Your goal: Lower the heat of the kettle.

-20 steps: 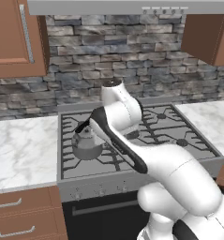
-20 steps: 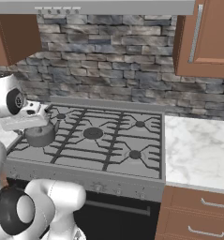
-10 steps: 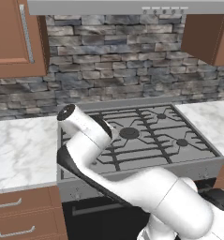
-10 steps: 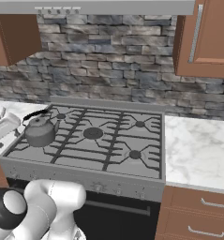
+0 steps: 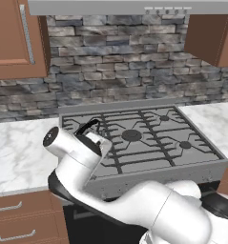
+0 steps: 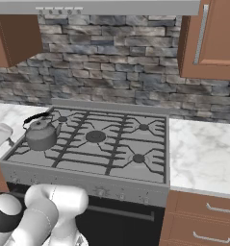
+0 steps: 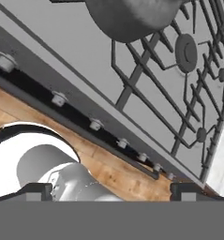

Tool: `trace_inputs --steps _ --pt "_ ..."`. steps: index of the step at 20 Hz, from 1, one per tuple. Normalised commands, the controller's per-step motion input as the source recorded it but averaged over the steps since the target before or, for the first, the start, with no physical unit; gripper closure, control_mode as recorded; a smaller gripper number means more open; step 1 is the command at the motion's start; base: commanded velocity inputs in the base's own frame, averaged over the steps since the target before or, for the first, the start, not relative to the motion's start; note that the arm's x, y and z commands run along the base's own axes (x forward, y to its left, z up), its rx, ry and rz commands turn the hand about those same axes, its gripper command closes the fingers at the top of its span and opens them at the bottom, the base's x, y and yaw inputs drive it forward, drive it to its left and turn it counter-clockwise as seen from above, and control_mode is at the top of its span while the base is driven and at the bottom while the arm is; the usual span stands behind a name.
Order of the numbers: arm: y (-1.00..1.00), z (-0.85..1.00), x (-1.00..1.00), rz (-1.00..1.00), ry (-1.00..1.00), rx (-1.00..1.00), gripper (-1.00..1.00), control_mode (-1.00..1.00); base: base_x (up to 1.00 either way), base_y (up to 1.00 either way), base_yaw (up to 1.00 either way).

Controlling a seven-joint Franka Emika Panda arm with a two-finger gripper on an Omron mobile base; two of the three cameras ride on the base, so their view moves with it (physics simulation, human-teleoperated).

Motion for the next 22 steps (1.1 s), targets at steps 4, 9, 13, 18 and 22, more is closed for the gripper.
trace_inputs --steps 4,9,13,18,22 --pt "0.06 -0.34 -0.21 0.29 -0.01 -0.15 -1.00 -1.00 0.00 0.00 0.00" --pt "0.12 -0.25 -0.13 0.35 0.00 -0.19 -1.00 -1.00 0.00 0.00 0.00" --pt "0.19 -0.30 -0.06 0.37 0.00 -0.23 -1.00 -1.00 0.00 0.00 0.00" --pt "0.19 -0.27 -0.05 0.34 0.00 -0.24 -1.00 -1.00 0.00 0.00 0.00" --pt "0.08 -0.27 -0.04 0.28 0.00 -0.23 -1.00 -1.00 0.00 0.00 0.00"
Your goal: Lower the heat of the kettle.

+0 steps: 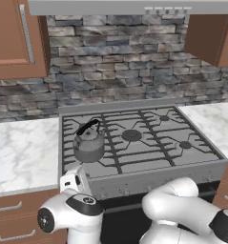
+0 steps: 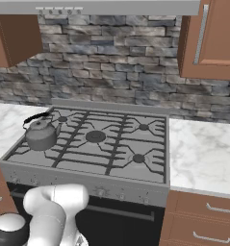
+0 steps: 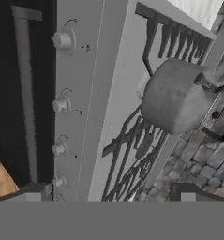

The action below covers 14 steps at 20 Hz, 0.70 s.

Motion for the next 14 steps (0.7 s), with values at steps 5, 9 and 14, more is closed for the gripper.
trace_inputs --steps 5,9,14 --pt "0.06 -0.28 -0.12 0.26 0.00 -0.20 -1.00 -1.00 0.00 0.00 0.00" --pt "0.00 -0.18 -0.08 0.16 0.00 -0.12 -1.00 -1.00 0.00 0.00 0.00" --pt "0.00 -0.16 0.00 0.14 0.00 -0.08 -1.00 -1.00 0.00 0.00 0.00"
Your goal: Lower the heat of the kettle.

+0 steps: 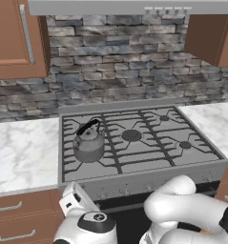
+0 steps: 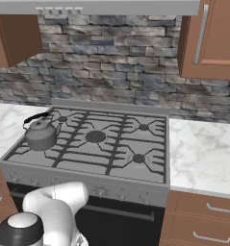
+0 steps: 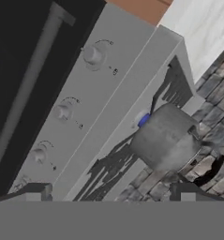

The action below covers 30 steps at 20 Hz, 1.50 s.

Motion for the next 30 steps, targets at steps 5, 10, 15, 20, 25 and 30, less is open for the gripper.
trace_inputs --steps 5,10,15,20,25,30 --pt "0.00 -0.19 0.00 0.14 0.00 -0.04 -1.00 -1.00 0.00 0.00 0.00" --pt "0.01 -0.14 0.00 0.09 0.00 -0.05 -1.00 -1.00 0.00 0.00 0.00" --pt "0.05 -0.10 0.00 0.05 0.00 -0.09 -1.00 -1.00 0.00 0.00 0.00" --pt "0.10 -0.13 0.01 0.00 0.00 -0.10 -1.00 -1.00 0.00 0.00 0.00" --pt "0.20 -0.12 0.06 0.00 0.00 -0.10 -1.00 -1.00 0.00 0.00 0.00" --pt "0.27 -0.13 0.08 0.00 0.00 -0.10 -1.00 -1.00 0.00 0.00 0.00"
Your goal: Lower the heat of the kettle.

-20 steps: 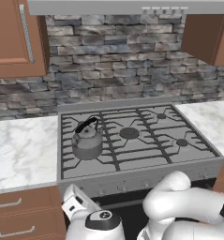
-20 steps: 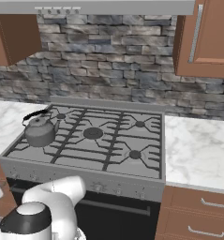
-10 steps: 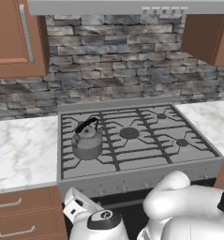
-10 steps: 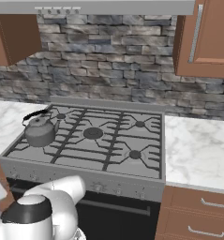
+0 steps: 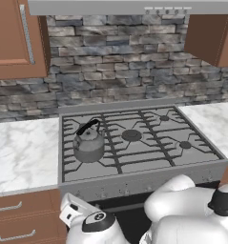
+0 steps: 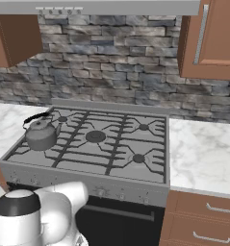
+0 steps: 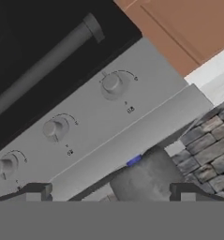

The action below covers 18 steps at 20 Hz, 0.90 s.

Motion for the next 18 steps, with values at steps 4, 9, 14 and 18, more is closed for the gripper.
trace_inputs --steps 4,9,14,18 --pt "0.16 -0.18 0.03 0.00 0.00 -0.08 -1.00 -1.00 0.00 0.00 0.00" --pt "0.12 -0.19 0.06 0.00 -0.01 -0.06 -1.00 -1.00 0.00 0.00 0.00" --pt "0.04 -0.16 0.11 0.00 0.00 -0.02 -1.00 -1.00 0.00 0.00 0.00" --pt "0.00 -0.14 0.17 0.00 -0.01 0.00 -1.00 -1.00 0.00 0.00 0.00"
